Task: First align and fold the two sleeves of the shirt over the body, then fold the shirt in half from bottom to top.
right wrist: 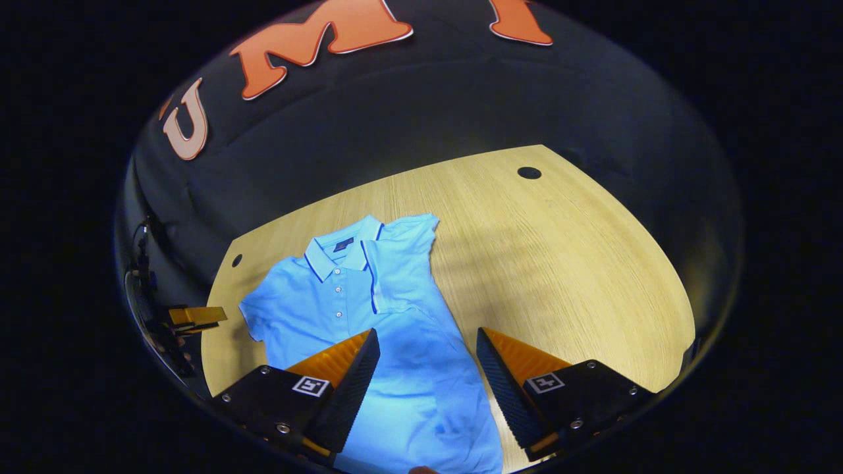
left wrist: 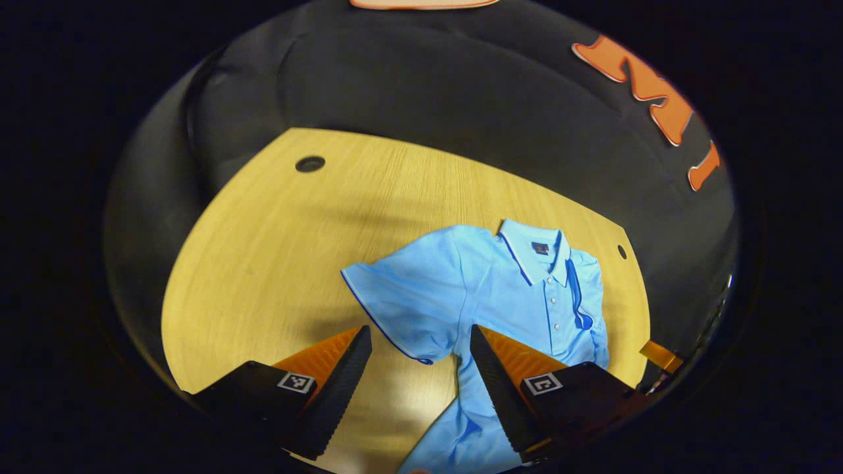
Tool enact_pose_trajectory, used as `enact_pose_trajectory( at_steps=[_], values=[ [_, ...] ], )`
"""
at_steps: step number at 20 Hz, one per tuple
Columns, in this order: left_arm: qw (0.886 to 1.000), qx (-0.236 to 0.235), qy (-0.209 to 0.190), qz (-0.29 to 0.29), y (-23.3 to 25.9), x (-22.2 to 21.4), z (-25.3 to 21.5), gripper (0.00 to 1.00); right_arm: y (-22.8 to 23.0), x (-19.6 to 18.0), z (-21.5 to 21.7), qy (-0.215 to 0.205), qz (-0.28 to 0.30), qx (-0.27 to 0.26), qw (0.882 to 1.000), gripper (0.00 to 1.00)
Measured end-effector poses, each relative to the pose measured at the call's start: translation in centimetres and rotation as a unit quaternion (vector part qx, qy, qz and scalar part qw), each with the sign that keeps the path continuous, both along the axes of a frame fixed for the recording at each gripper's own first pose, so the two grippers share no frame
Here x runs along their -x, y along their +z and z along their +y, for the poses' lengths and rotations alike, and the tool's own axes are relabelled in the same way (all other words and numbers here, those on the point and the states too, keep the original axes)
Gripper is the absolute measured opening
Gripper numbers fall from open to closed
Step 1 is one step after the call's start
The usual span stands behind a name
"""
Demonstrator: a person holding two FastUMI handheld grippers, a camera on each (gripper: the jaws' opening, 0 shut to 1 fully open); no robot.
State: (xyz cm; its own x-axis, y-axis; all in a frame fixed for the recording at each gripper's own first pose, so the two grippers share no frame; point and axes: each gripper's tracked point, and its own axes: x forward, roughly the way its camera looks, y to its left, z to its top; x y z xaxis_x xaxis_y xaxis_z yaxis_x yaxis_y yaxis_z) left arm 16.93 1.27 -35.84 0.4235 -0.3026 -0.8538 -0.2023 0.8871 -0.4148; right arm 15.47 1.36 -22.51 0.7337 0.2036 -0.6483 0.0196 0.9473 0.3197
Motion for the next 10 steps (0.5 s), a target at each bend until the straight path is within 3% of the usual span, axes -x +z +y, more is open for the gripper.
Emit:
enact_pose_trajectory(
  at_steps=[7,8,9,10],
  values=[
    [0.995,-0.023,0.016,0.092,-5.8,-1.5,0.3,0.98,-0.5,2.7,-1.1,-0.011,-0.004,-0.002,1.000,0.93],
    [0.994,-0.033,0.011,0.102,-6.3,-1.5,0.4,0.93,-0.7,3.2,-1.3,-0.011,-0.003,-0.001,1.000,0.93],
    [0.993,-0.043,0.009,0.108,-6.8,-1.7,0.4,0.98,-0.7,3.6,-1.5,-0.012,-0.005,0.000,1.000,0.93],
    [0.992,-0.059,0.006,0.114,-6.9,-1.8,0.7,0.91,-0.7,3.9,-1.8,-0.015,-0.006,0.002,1.000,0.93]
  ],
)
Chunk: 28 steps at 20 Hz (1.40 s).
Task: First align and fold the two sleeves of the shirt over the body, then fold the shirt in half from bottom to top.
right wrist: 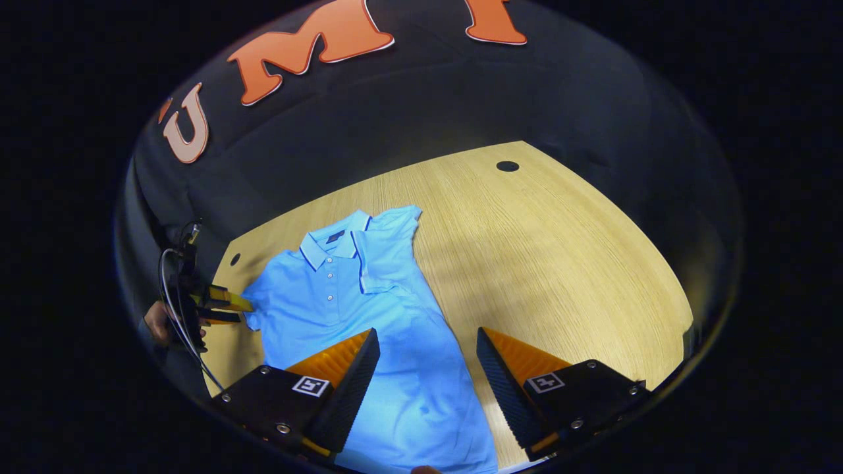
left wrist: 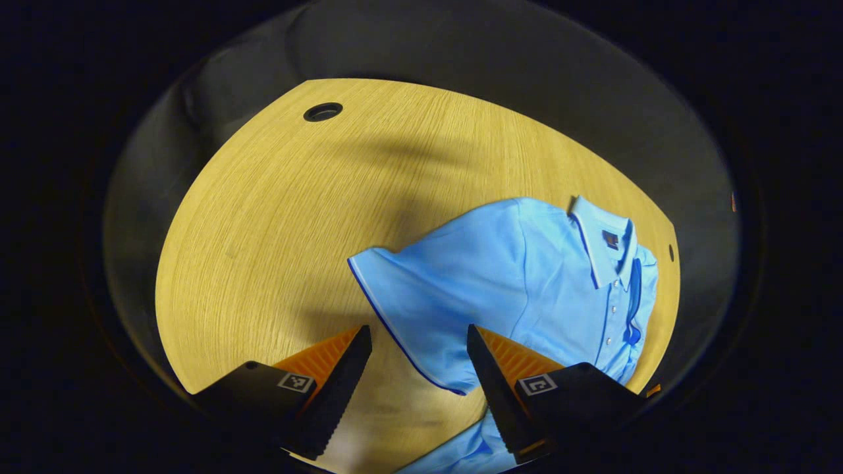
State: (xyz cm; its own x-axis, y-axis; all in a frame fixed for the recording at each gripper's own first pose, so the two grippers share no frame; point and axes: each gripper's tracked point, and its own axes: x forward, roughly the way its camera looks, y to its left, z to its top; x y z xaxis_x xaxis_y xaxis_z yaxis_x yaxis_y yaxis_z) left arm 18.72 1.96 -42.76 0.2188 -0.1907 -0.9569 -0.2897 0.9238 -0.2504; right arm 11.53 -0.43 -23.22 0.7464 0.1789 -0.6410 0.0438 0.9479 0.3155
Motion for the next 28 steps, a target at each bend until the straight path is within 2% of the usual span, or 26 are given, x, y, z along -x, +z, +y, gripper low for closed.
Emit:
enact_pose_trajectory(
  at_steps=[1,2,3,5,6,7,8,10,12,19,22,28],
  values=[
    [1.000,-0.014,-0.006,-0.001,-0.2,-0.5,0.1,0.91,0.1,0.4,-0.2,-0.001,-0.002,-0.001,1.000,0.93],
    [0.999,-0.031,-0.017,0.004,-0.5,-0.5,0.4,0.96,0.1,0.9,-0.4,-0.004,-0.003,0.000,1.000,0.93],
    [0.999,-0.042,-0.026,0.014,-0.7,-0.5,0.5,0.90,-0.1,1.3,-0.6,-0.006,-0.002,0.000,1.000,0.93],
    [0.998,-0.043,-0.035,0.006,-0.3,-1.1,-0.4,0.87,-0.4,2.1,-0.9,-0.013,0.002,0.001,1.000,0.93],
    [0.998,-0.041,-0.036,0.002,-0.3,-1.5,-0.8,0.65,-0.6,2.5,-0.9,-0.016,0.005,-0.001,1.000,0.93],
    [0.998,-0.040,-0.039,0.001,-0.3,-1.6,-1.2,0.58,-0.8,2.9,-1.1,-0.020,0.008,-0.005,1.000,0.93],
    [0.998,-0.032,-0.044,-0.004,0.0,-1.8,-1.6,0.47,-1.0,3.1,-0.9,-0.022,0.009,-0.011,1.000,0.93],
    [0.999,-0.018,-0.044,-0.019,0.2,-2.3,-2.1,0.18,-1.5,3.4,-0.8,-0.025,0.014,-0.021,0.999,0.93],
    [0.998,0.024,-0.046,-0.042,0.9,-2.9,-3.9,0.11,-1.6,3.3,-0.7,-0.028,0.015,-0.024,0.999,0.93],
    [0.985,0.058,-0.106,-0.124,5.3,-5.8,-8.2,0.09,-2.0,3.6,-0.3,-0.019,0.021,-0.019,0.999,0.93],
    [0.979,0.073,-0.128,-0.141,6.4,-6.5,-10.9,0.10,-2.0,4.0,0.0,-0.023,0.022,-0.018,0.999,0.93],
    [0.971,0.074,-0.168,-0.156,7.7,-7.5,-15.2,0.10,-3.0,6.2,-0.4,-0.041,0.040,-0.011,0.998,0.93]
  ],
)
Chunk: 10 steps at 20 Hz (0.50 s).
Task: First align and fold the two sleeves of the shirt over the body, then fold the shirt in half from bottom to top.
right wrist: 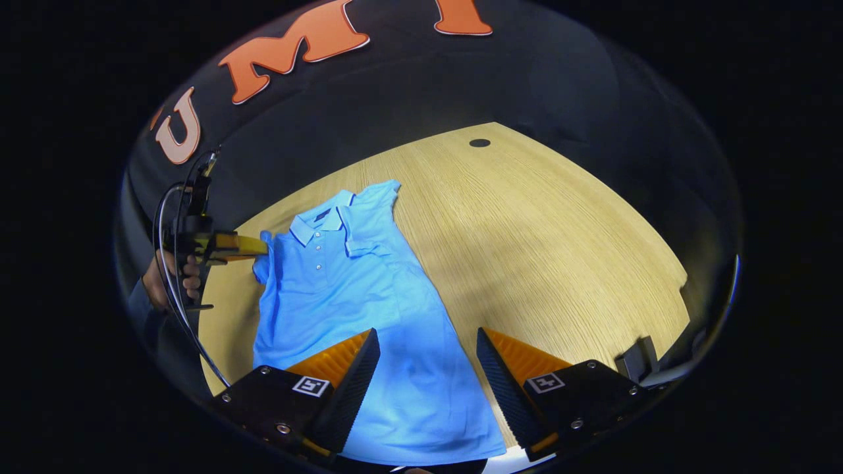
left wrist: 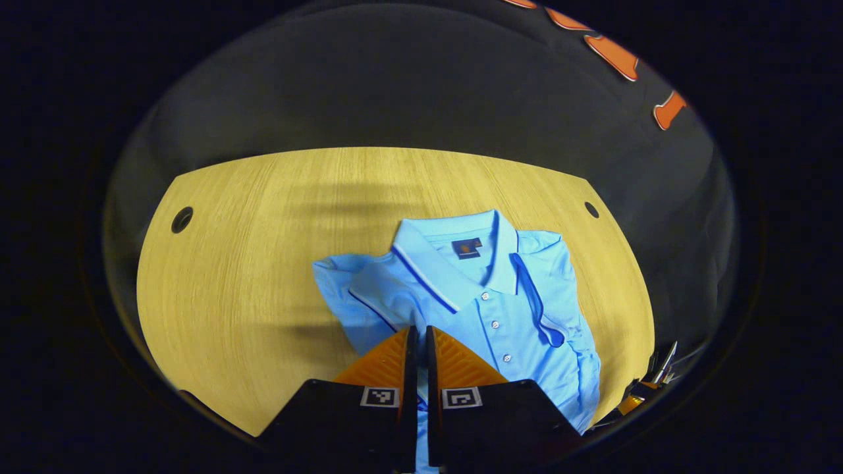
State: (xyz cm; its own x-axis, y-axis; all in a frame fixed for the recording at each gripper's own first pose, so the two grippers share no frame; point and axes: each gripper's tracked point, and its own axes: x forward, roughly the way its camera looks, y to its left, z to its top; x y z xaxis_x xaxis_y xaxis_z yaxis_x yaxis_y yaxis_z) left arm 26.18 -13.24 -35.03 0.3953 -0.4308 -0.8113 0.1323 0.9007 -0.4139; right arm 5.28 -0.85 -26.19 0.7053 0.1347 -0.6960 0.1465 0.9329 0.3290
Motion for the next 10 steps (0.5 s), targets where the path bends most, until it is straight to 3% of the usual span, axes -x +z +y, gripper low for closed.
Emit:
enact_pose_trajectory(
  at_steps=[5,8,9,10],
  values=[
    [0.998,0.052,-0.017,0.015,0.7,0.5,-4.2,0.10,-0.2,2.3,-1.0,-0.017,0.008,0.002,1.000,0.93],
    [0.994,0.100,-0.028,0.018,2.1,1.3,-6.4,0.19,-0.4,3.1,-1.5,-0.016,0.011,0.001,1.000,0.93],
    [0.992,0.119,-0.028,0.013,2.9,1.3,-6.9,0.19,-0.3,3.2,-1.6,-0.013,0.009,-0.001,1.000,0.93],
    [0.990,0.136,-0.029,0.004,4.0,1.4,-7.3,0.39,-0.2,3.3,-1.6,-0.009,0.007,-0.002,1.000,0.93]
  ],
)
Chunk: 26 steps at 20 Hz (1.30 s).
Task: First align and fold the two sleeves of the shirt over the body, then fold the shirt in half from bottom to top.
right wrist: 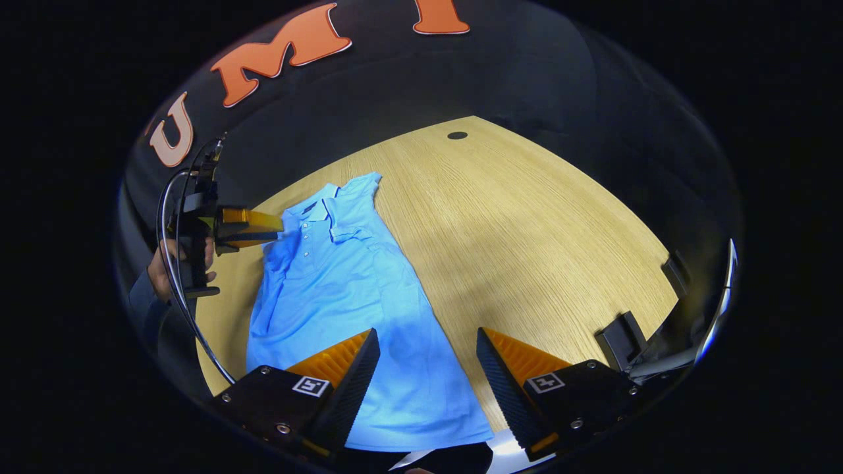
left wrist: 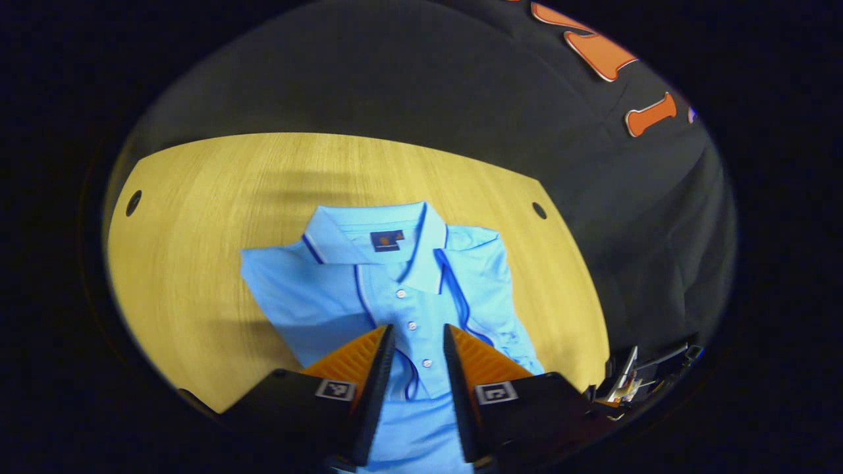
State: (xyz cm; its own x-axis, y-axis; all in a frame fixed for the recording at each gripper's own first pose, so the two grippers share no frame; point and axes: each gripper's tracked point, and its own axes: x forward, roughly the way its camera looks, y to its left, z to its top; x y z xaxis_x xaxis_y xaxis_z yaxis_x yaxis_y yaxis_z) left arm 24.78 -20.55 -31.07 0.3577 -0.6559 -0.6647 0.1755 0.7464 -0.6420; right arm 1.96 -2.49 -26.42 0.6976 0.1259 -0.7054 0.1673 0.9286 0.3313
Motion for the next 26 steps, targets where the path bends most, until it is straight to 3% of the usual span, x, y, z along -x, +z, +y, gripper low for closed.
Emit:
enact_pose_trajectory(
  at_steps=[2,4,12,20,23,26],
  values=[
    [1.000,0.013,0.004,-0.016,1.5,0.2,0.3,0.81,0.1,0.3,-0.3,0.010,-0.004,0.002,1.000,0.93],
    [1.000,-0.004,0.013,-0.025,2.1,1.1,1.2,0.99,0.1,0.5,-0.5,0.022,-0.009,0.004,1.000,0.93],
    [0.996,-0.080,0.027,-0.040,3.5,11.2,6.1,0.99,-2.4,3.1,-0.6,0.087,0.007,0.017,0.996,0.95],
    [0.991,-0.119,0.051,-0.024,3.1,22.9,9.5,0.99,-5.3,6.7,-0.1,0.151,0.021,0.028,0.988,0.96],
    [0.985,-0.163,0.060,-0.020,1.8,26.9,11.4,0.96,-6.0,7.9,0.5,0.173,0.019,0.031,0.984,0.96],
    [0.979,-0.195,0.062,-0.022,0.6,31.2,12.9,1.00,-7.5,9.5,0.3,0.191,0.028,0.047,0.980,0.96]
  ],
)
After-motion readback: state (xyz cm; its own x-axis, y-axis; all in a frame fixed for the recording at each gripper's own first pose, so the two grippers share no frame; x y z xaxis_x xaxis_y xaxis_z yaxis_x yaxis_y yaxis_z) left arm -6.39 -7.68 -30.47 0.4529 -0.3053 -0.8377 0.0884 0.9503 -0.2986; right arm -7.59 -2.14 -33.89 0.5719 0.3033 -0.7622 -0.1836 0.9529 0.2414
